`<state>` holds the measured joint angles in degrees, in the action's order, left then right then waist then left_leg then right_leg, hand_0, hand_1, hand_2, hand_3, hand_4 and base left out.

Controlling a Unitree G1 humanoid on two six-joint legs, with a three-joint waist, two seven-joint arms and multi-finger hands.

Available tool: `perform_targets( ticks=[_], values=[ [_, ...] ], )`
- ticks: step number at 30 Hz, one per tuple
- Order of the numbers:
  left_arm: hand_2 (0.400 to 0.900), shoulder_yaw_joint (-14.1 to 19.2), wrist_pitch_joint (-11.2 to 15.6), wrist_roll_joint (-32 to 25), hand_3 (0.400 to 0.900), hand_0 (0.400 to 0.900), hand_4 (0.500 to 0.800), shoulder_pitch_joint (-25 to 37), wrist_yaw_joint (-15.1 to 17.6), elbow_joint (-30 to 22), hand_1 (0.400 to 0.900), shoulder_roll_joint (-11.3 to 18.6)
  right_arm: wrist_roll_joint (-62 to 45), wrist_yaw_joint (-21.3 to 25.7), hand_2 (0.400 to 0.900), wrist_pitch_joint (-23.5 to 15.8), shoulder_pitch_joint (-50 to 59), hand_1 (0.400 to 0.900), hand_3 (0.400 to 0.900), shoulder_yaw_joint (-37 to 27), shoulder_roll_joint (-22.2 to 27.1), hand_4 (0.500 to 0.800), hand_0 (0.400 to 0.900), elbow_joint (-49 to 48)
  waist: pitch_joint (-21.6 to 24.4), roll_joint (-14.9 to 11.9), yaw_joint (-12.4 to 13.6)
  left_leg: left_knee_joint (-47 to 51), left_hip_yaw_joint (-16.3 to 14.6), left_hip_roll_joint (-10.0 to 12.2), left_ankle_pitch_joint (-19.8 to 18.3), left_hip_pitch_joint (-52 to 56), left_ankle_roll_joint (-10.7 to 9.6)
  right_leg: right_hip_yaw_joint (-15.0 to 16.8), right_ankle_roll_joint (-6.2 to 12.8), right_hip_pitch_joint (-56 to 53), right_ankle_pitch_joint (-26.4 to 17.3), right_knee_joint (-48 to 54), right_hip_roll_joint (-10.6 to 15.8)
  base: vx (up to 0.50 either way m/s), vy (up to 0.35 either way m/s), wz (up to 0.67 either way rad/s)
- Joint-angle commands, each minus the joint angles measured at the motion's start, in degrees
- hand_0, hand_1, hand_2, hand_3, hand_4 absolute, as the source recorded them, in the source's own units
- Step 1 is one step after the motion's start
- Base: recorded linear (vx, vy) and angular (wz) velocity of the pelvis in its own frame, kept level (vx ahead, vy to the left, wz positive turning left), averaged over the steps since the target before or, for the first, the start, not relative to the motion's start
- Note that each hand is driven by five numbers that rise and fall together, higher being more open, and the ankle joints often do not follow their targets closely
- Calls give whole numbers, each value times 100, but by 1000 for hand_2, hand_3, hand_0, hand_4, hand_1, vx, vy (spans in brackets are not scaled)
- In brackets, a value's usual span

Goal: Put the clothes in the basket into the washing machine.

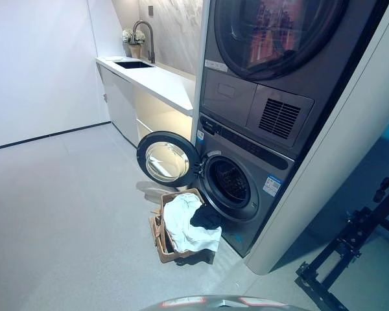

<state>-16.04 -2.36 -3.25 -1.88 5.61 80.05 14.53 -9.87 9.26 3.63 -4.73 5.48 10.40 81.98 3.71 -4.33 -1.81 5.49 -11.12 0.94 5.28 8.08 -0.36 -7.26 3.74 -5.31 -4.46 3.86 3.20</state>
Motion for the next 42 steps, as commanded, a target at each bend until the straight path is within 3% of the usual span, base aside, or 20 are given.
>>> perform_targets(
  ticks=[1, 19, 30, 33, 35, 39, 42],
  values=[
    [900, -30, 30, 215, 900, 900, 800, 475, -32, -3, 900, -327, 131, 24, 900, -68, 640, 900, 900, 286, 465, 800, 900, 96, -625, 506, 23, -49, 66, -182, -937, 293, -25, 111, 128, -382, 559, 114, -308, 0, 0, 0],
    [900, 28, 11, 118, 900, 900, 800, 479, -1, -26, 900, -332, 91, 27, 900, -76, 651, 900, 900, 290, 448, 800, 900, 50, -749, 526, 17, -49, 83, -181, -917, 231, -12, 98, 112, -308, 536, 114, -316, 0, 0, 0],
    [900, 8, 56, -132, 900, 900, 800, 705, 106, -170, 900, -272, 12, 102, 900, -126, 907, 900, 900, 311, 626, 800, 900, -139, -1181, 713, -46, -49, 52, -133, -691, -267, 62, 126, -47, 861, 998, -1162, -380, 6, -39, -1],
    [900, 105, 92, -280, 900, 900, 800, 700, 100, -214, 900, -278, 6, 107, 900, -157, 904, 900, 900, 309, 686, 800, 900, -182, -1239, 680, -38, -775, 68, -154, -953, -549, 69, 164, -119, 873, 1104, -1258, -332, 104, -127, 4],
    [900, 168, 120, -385, 900, 900, 800, 702, 96, -256, 900, -292, 24, 104, 900, -174, 881, 900, 900, 305, 723, 800, 900, -211, -1332, 632, -18, -1592, 67, -156, -1015, -869, -43, 183, -184, 781, 1153, -1234, -290, 77, -181, 11],
    [900, 307, 241, -822, 900, 900, 800, 765, 91, -504, 900, -276, -33, 156, 900, -262, 915, 900, 900, 280, 852, 800, 900, -392, -1727, 526, 44, -3723, 299, 8, -518, -1983, -310, 130, -398, 725, 1301, -1440, -278, 33, -233, 16],
    [900, 347, 331, -1193, 900, 900, 800, 807, 190, -676, 900, -289, -49, 252, 900, -299, 1075, 900, 900, 403, 930, 800, 900, -541, -2049, 582, 69, -4235, 442, -40, -536, -2692, -258, 122, -491, 863, 1462, -1682, -262, 46, -98, 4]
  ],
)
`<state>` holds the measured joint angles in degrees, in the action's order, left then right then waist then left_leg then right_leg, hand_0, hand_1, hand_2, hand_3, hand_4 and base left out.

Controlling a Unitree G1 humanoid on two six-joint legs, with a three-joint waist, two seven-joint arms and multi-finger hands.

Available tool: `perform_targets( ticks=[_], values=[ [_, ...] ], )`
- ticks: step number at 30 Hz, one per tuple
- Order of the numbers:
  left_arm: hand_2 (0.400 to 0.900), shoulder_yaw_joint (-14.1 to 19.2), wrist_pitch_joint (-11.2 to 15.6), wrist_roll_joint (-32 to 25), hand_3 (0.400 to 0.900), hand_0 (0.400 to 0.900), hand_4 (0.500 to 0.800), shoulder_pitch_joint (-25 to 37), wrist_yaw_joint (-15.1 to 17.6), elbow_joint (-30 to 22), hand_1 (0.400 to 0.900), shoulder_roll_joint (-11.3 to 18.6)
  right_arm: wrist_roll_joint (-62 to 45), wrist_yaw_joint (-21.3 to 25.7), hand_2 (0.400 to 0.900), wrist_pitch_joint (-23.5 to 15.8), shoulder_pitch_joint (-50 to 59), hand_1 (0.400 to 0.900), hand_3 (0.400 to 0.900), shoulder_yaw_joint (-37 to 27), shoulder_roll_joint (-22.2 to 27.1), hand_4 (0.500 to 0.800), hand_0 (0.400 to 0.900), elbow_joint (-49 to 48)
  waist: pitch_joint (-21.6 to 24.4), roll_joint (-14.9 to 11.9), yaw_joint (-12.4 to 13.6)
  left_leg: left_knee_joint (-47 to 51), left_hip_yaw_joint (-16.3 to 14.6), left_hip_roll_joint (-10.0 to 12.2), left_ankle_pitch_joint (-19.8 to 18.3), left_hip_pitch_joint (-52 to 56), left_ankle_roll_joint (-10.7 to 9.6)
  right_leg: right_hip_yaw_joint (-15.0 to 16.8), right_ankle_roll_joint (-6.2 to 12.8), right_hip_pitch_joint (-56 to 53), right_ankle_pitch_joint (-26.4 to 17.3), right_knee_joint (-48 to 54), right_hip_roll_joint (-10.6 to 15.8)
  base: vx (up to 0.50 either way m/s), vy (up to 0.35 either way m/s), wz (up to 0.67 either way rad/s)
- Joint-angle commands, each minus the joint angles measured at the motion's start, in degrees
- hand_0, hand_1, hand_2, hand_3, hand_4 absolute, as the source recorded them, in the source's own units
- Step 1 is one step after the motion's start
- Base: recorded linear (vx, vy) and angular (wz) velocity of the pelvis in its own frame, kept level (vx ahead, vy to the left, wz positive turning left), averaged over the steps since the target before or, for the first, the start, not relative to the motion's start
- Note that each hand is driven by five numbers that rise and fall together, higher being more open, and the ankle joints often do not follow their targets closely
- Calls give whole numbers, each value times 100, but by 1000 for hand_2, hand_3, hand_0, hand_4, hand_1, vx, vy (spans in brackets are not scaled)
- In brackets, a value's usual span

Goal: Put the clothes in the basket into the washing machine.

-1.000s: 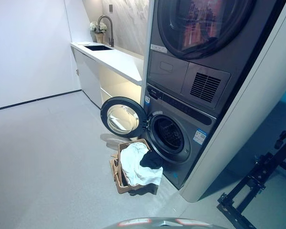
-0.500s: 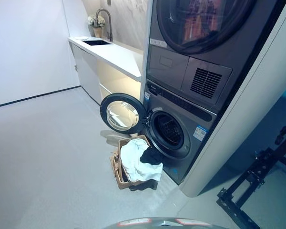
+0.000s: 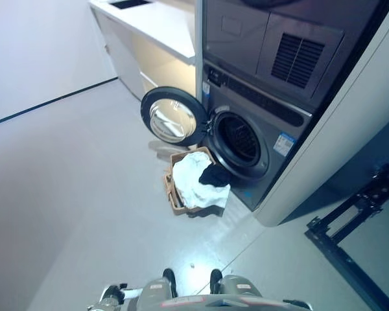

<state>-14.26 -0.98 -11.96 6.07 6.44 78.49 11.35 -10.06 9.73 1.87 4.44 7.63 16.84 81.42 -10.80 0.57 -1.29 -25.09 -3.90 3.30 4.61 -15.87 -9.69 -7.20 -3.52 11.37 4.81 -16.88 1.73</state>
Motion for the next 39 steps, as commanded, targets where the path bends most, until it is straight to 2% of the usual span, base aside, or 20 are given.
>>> perform_targets(
  ticks=[1, 3, 5, 7, 8, 11, 12, 13, 15, 17, 21, 25, 26, 27, 29, 32, 34, 35, 36, 39],
  values=[
    [900, 177, 236, -390, 900, 900, 800, -2, 159, -575, 900, 20, -51, 271, 900, -138, 222, 900, 900, 214, 319, 800, 900, -515, -646, 157, 13, -782, -349, -340, -522, -453, 706, 110, 271, -794, 598, 389, -111, 157, 22, -5],
    [900, 188, 272, -515, 900, 900, 800, -56, 213, -617, 900, -13, -51, 319, 900, -165, 330, 900, 900, 285, 369, 800, 900, -591, -731, 262, 59, 103, -397, -393, -407, -610, 738, 168, 310, -838, 693, 463, -164, 265, 74, -24],
    [900, 190, 321, -625, 900, 900, 800, -143, 302, -595, 900, -47, 15, 361, 900, -204, 397, 900, 900, 423, 379, 800, 900, -639, -809, 372, 157, 1331, -64, -427, 191, -624, 657, 219, 341, -914, 768, 507, -259, 378, 130, -35],
    [900, 200, 326, -664, 900, 900, 800, -173, 318, -538, 900, -30, 90, 376, 900, -216, 454, 900, 900, 471, 412, 800, 900, -657, -780, 363, 203, 1754, 188, -451, 429, -863, 577, 279, 416, -1036, 847, 607, -247, 495, 178, -31],
    [900, 209, 295, -622, 900, 900, 800, -252, 284, -465, 900, -29, 162, 364, 900, -204, 402, 900, 900, 482, 398, 800, 900, -620, -702, 315, 243, 1676, 164, -431, 281, -770, 711, 349, 470, -1165, 914, 653, -217, 598, 223, -21],
    [900, 238, 230, -552, 900, 900, 800, -276, 253, -410, 900, 82, 58, 373, 900, -268, 374, 900, 900, 439, 248, 800, 900, -697, -521, -59, 345, 841, 35, -648, -212, -1200, 1033, 363, 656, -1142, 917, 439, 66, 595, 271, -21],
    [900, 238, 230, -552, 900, 900, 800, -277, 253, -411, 900, 84, 58, 373, 900, -268, 373, 900, 900, 439, 247, 800, 900, -697, -514, -62, 349, 835, 30, -647, -217, -1208, 1034, 368, 657, -1133, 921, 433, 68, 508, 249, -15],
    [900, 252, 240, -549, 900, 900, 800, -271, 248, -457, 900, 128, 34, 342, 900, -289, 345, 900, 900, 441, 234, 800, 900, -759, -487, -141, 395, 811, 28, -701, -375, -1126, 1124, 344, 726, -1073, 840, 196, 141, 325, 190, -5],
    [900, 230, 236, -521, 900, 900, 800, -180, 221, -500, 900, 205, -19, 280, 900, -326, 386, 900, 900, 469, 224, 800, 900, -898, -533, -248, 408, 827, -17, -821, -596, -939, 1284, 349, 825, -667, 253, -803, 314, 408, 283, -3],
    [900, 244, 181, -507, 900, 900, 800, 0, 241, -487, 900, 299, -181, 287, 900, -375, 467, 900, 900, 445, 194, 800, 900, -994, -697, -265, 324, 1056, -18, -953, -800, -349, 1489, 258, 634, -24, -476, -2178, 594, 346, 308, -3],
    [900, 289, 164, -533, 900, 900, 800, 95, 258, -497, 900, 366, -362, 277, 900, -436, 497, 900, 900, 382, 165, 800, 900, -1231, -819, -208, 219, 1333, -30, -988, -892, 223, 1620, 228, 529, 433, -571, -2893, 725, 263, 153, -8],
    [900, 301, 160, -426, 900, 900, 800, 229, 308, -489, 900, 428, -470, 254, 900, -564, 365, 900, 900, 309, 297, 800, 900, -2082, -911, -146, 80, 1514, -81, -878, -938, 624, 1509, 443, 594, 1057, -158, -2292, 226, 272, -83, -12],
    [900, 306, 171, -353, 900, 900, 800, 291, 342, -455, 900, 430, -446, 253, 900, -612, 268, 900, 900, 257, 397, 800, 900, -2518, -919, -137, 26, 1590, -120, -821, -1032, 773, 1406, 584, 757, 1130, -185, -1192, 18, 271, -157, -12],
    [900, 306, 171, -353, 900, 900, 800, 291, 342, -455, 900, 429, -446, 253, 900, -611, 267, 900, 900, 256, 398, 800, 900, -2519, -911, -132, 33, 1589, -125, -814, -1031, 763, 1405, 586, 756, 1134, -197, -1178, 11, 324, -189, -12],
    [900, 372, 195, -293, 900, 900, 800, 325, 343, -387, 900, 381, -279, 204, 900, -611, 43, 900, 900, 199, 530, 800, 900, -2970, -819, -104, -42, 1760, -107, -824, -1174, 1124, 1224, 965, 1067, 1163, -772, 784, -83, 443, -235, 5],
    [900, 436, 221, -260, 900, 900, 800, 279, 364, -428, 900, 317, -89, 151, 900, -573, -177, 900, 900, 210, 645, 800, 900, -3313, -753, -19, -117, 1806, 48, -771, -1368, 1524, 1079, 1036, 1173, 1239, -1065, 1470, 49, 512, -320, 31],
    [900, 468, 244, -305, 900, 900, 800, 227, 374, -466, 900, 293, -17, 107, 900, -576, -173, 900, 900, 276, 674, 800, 900, -3391, -753, 20, -147, 1775, 123, -739, -1454, 1676, 1049, 952, 1190, 1325, -1090, 1282, 29, 603, -474, 47],
    [900, 521, 243, -280, 900, 900, 800, 134, 346, -466, 900, 266, 60, 16, 900, -540, -252, 900, 900, 327, 782, 800, 900, -3407, -719, 97, -270, 1410, 221, -608, -1363, 1870, 953, 1081, 1071, 1410, -962, 582, -91, 634, -513, 54],
    [900, 521, 243, -280, 900, 900, 800, 133, 346, -466, 900, 268, 60, 16, 900, -540, -252, 900, 900, 328, 781, 800, 900, -3406, -703, 87, -262, 1401, 211, -617, -1362, 1846, 955, 1094, 1073, 1433, -968, 580, -87, 644, -494, 50],
    [900, 552, 232, -373, 900, 900, 800, -65, 321, -456, 900, 71, 136, 15, 900, -543, -241, 900, 900, 359, 872, 800, 900, -3266, -743, 243, -276, -663, -224, -268, -550, 1149, 826, 833, 747, 1064, -654, 222, -138, 537, -547, 47]
  ],
)
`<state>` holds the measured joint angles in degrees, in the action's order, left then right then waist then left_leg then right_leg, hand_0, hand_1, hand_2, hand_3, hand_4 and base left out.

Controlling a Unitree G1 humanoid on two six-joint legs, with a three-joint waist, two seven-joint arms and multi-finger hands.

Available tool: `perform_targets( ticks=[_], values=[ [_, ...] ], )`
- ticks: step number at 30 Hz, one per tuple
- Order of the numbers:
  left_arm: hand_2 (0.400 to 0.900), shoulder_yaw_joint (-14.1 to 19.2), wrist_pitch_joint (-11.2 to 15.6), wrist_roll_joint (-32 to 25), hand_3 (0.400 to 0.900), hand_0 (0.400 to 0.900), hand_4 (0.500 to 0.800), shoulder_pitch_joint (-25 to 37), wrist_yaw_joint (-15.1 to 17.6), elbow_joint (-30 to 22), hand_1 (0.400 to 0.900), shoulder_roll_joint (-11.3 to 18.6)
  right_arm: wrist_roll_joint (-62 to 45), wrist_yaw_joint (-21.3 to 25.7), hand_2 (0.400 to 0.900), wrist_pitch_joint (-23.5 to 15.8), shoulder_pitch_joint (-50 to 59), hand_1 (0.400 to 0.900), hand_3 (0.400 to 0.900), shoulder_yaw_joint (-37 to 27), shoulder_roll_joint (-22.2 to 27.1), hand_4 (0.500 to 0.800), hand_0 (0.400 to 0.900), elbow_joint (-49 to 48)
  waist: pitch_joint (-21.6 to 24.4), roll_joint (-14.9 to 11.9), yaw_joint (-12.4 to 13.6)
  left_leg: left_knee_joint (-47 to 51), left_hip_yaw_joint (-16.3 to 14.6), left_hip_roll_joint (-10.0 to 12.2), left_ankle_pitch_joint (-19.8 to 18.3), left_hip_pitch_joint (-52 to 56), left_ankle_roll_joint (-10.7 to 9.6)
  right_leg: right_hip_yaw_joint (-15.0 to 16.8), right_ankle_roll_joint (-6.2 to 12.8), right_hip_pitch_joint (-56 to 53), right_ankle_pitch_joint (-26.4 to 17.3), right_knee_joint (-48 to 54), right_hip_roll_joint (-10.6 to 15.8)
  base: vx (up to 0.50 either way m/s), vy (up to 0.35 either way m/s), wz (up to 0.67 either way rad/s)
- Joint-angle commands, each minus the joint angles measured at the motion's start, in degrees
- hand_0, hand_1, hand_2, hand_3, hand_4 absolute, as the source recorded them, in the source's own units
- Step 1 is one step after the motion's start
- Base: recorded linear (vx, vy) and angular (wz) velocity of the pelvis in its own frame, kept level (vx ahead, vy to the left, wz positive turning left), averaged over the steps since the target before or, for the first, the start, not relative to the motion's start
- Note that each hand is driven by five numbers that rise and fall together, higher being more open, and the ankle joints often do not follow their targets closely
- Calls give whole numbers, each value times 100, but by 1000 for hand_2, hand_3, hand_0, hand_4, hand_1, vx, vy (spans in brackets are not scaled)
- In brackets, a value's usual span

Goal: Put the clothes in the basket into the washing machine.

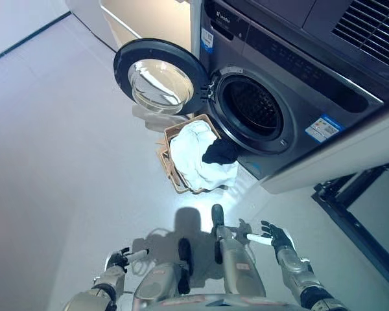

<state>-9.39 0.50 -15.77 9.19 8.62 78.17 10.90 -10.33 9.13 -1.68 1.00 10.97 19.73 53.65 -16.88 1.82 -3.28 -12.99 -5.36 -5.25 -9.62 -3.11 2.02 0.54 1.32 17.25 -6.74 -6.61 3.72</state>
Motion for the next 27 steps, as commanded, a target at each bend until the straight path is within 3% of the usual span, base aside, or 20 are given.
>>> perform_targets(
  ticks=[1, 4, 7, 8, 9, 10, 11, 12, 13, 17, 20, 24, 27],
  values=[
    [900, 7, 84, -67, 900, 900, 800, -384, 63, -458, 900, 76, 149, 140, 900, -191, 123, 900, 900, 47, 607, 800, 900, -231, -229, 133, 8, -2870, -198, 812, 1273, -666, -402, -1, 16, 171, 725, -756, -378, 399, -551, 54],
    [900, -35, 62, -75, 900, 900, 800, -405, 36, -397, 900, 52, 188, 195, 900, -114, 231, 900, 900, 111, 583, 800, 900, 233, -291, 112, 106, -3202, -287, 972, 1292, -918, -427, -21, -126, -166, 882, -587, -408, 331, -389, 24],
    [900, -127, 15, -3, 900, 900, 800, -576, 8, -298, 900, -76, 230, 271, 900, -7, 392, 900, 900, 163, 461, 800, 900, 862, -187, 120, 208, -2440, -392, 579, 962, -1443, -478, -166, -83, -661, 966, -335, -393, 394, -229, 20],
    [900, -127, 15, -3, 900, 900, 800, -577, 9, -299, 900, -75, 230, 271, 900, -8, 393, 900, 900, 164, 461, 800, 900, 864, -210, 110, 197, -2414, -389, 563, 970, -1404, -477, -172, -80, -695, 972, -328, -379, 500, -95, 15],
    [900, -170, 15, 62, 900, 900, 800, -608, 14, -316, 900, -87, 227, 280, 900, 6, 461, 900, 900, 189, 406, 800, 900, 1036, -164, 129, 208, -1009, -399, 395, 973, -1311, -426, -240, -8, -940, 1036, -254, -382, 402, 6, 7],
    [900, -185, 26, 75, 900, 900, 800, -640, 22, -333, 900, -100, 255, 293, 900, 6, 477, 900, 900, 221, 385, 800, 900, 1131, -139, 167, 240, -236, -286, 328, 1119, -1200, -419, -261, 16, -1030, 1053, -210, -424, 549, 39, 0],
    [900, -210, 32, 96, 900, 900, 800, -663, 32, -355, 900, -121, 309, 295, 900, 4, 477, 900, 900, 265, 353, 800, 900, 1215, -99, 237, 290, 659, -92, 277, 1496, -1070, -484, -294, 47, -1147, 1059, -137, -510, 275, 53, -7],
    [900, -210, 32, 96, 900, 900, 800, -663, 32, -355, 900, -121, 309, 295, 900, 4, 477, 900, 900, 265, 354, 800, 900, 1215, -97, 237, 288, 677, -89, 275, 1508, -1064, -485, -296, 47, -1147, 1057, -134, -509, 464, 107, -11],
    [900, -265, 36, 179, 900, 900, 800, -657, 24, -341, 900, -122, 413, 284, 900, 16, 514, 900, 900, 326, 323, 800, 900, 1312, 17, 275, 351, 1492, 159, 322, 1798, -992, -610, -317, 82, -1389, 1145, -16, -556, 317, 74, -5],
    [900, -273, 5, 262, 900, 900, 800, -637, 38, -282, 900, -96, 427, 269, 900, 32, 562, 900, 900, 329, 204, 800, 900, 1409, 130, 170, 382, 1301, 115, 329, 1725, -880, -510, -190, 170, -1632, 1378, -82, -504, 445, 213, -35],
    [900, -268, 6, 225, 900, 900, 800, -537, 37, -373, 900, 15, 310, 261, 900, 37, 579, 900, 900, 311, 35, 800, 900, 1427, 154, -32, 402, 940, -71, 230, 1476, -947, -302, -136, 291, -1626, 1498, -372, -330, 312, 228, -28],
    [900, -246, -4, 237, 900, 900, 800, -446, 33, -462, 900, 217, 336, 212, 900, 35, 592, 900, 900, 389, -70, 800, 900, 1367, 183, -252, 456, 1109, -119, 186, 1239, -700, -89, -164, 488, -1278, 1304, -1251, -215, 290, 216, -18],
    [900, -223, -37, 233, 900, 900, 800, -372, 65, -453, 900, 339, 327, 221, 900, 38, 611, 900, 900, 439, -132, 800, 900, 1277, 93, -284, 463, 1176, -207, 208, 1107, -549, -28, -375, 511, -920, 1148, -1597, -85, 159, 162, -14]
  ],
)
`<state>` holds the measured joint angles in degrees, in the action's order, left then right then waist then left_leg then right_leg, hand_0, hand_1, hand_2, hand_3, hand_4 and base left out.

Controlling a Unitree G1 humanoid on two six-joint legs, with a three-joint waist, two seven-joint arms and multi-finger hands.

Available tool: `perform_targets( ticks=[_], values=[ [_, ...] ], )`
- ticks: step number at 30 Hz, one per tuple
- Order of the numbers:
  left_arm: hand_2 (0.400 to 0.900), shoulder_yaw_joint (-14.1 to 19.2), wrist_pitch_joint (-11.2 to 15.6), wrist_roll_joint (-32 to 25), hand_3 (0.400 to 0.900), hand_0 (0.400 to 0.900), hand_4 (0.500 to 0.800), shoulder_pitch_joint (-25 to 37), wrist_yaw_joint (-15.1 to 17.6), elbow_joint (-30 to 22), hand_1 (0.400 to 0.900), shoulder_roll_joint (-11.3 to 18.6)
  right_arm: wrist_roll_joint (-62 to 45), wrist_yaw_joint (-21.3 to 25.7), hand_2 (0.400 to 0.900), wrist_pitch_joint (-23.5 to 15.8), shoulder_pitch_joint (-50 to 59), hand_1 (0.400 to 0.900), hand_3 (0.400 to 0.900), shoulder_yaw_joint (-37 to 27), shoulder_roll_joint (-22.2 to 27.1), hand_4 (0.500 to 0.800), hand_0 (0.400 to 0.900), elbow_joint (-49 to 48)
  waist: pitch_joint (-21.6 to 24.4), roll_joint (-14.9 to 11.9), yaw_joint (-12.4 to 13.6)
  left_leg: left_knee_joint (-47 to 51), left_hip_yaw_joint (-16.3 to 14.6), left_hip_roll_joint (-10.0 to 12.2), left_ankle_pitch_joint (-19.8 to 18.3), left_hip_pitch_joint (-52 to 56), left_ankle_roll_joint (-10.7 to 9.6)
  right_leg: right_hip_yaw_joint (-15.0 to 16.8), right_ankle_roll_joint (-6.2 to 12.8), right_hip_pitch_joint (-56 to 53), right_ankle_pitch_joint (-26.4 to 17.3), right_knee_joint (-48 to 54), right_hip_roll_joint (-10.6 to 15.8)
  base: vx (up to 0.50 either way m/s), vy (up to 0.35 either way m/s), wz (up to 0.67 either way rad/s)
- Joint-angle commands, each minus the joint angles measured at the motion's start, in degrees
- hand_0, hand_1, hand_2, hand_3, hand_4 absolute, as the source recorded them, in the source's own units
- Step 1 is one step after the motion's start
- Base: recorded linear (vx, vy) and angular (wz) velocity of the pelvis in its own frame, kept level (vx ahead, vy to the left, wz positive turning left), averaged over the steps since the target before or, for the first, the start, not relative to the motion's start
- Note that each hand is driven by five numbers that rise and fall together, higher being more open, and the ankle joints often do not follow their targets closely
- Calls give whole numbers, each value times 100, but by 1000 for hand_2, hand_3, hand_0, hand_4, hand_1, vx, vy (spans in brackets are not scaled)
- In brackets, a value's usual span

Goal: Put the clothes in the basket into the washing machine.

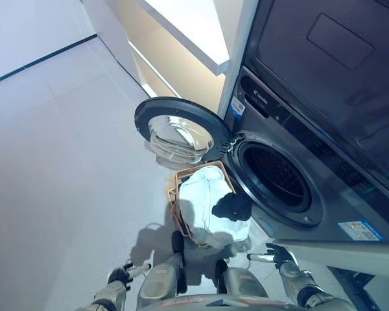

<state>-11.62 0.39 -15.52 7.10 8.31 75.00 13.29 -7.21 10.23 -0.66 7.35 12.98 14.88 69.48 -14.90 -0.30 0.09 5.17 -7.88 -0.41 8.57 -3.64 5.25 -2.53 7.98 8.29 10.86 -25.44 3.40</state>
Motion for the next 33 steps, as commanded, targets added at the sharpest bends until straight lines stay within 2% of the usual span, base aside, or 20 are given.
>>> perform_targets(
  ticks=[1, 4, 6, 14, 20, 23, 25, 26, 33],
  values=[
    [900, 25, -31, 185, 900, 900, 800, -123, 108, -124, 900, 142, -5, 115, 900, -63, 7, 900, 900, 247, 349, 800, 900, -353, -136, -75, 132, -653, 34, -269, -743, -494, -349, -108, -174, 81, -616, 404, -66, 93, 95, -6],
    [900, 23, -15, 166, 900, 900, 800, -5, 159, -68, 900, 156, -60, 156, 900, -88, 114, 900, 900, 277, 370, 800, 900, -483, -275, -44, 125, -684, -6, -270, -788, -496, -376, -147, -243, 467, -774, 1154, -178, 31, 20, 0],
    [900, 43, -16, 201, 900, 900, 800, -13, 182, -35, 900, 163, -19, 195, 900, -103, 110, 900, 900, 320, 410, 800, 900, -687, -321, -67, 91, -827, 26, -287, -882, -521, -379, -87, -196, 521, -962, 1593, -144, 65, -54, 17],
    [900, 54, 20, 30, 900, 900, 800, 26, 256, -42, 900, 46, 126, 310, 900, -119, 474, 900, 900, 574, 504, 800, 900, -802, -442, 22, 179, -1177, 149, -310, -868, -1020, -465, -170, -332, 684, -1059, 1670, -156, -22, -123, 19],
    [900, -171, 92, -34, 900, 900, 800, 236, 352, -183, 900, 42, 375, 419, 900, -87, 1043, 900, 900, 950, 578, 800, 900, -774, -579, 175, 255, -1389, 234, -310, -802, -1527, -453, -192, -403, 1228, -992, 1324, -212, -41, -90, 9],
    [900, -261, 171, -138, 900, 900, 800, 395, 476, -323, 900, 44, 753, 673, 900, -66, 1451, 900, 900, 1206, 667, 800, 900, -841, -705, 247, 284, -1571, 233, -310, -798, -1856, -445, -200, -425, 1627, -937, 981, -207, -64, -59, 6],
    [900, -337, 274, -192, 900, 900, 800, 522, 630, -440, 900, 37, 1346, 946, 900, -42, 1843, 900, 900, 1526, 835, 800, 900, -899, -801, 283, 289, -1725, 215, -295, -790, -2114, -444, -187, -439, 1902, -903, 778, -196, -87, -48, 5],
    [900, -390, 363, -277, 900, 900, 800, 678, 779, -478, 900, 15, 1907, 1237, 900, 31, 2249, 900, 900, 1823, 972, 800, 900, -774, -905, 310, 289, -1892, 205, -285, -778, -2381, -454, -189, -447, 2168, -878, 586, -183, -77, -34, 6],
    [900, -629, 546, -610, 900, 900, 800, 1221, 1023, -648, 900, -31, 2716, 1802, 900, 245, 3211, 900, 900, 2389, 1040, 800, 900, -341, -1194, 414, 290, -2459, 221, -284, -788, -3344, -480, -199, -491, 3119, -776, -70, -84, -76, -24, 9]
  ],
)
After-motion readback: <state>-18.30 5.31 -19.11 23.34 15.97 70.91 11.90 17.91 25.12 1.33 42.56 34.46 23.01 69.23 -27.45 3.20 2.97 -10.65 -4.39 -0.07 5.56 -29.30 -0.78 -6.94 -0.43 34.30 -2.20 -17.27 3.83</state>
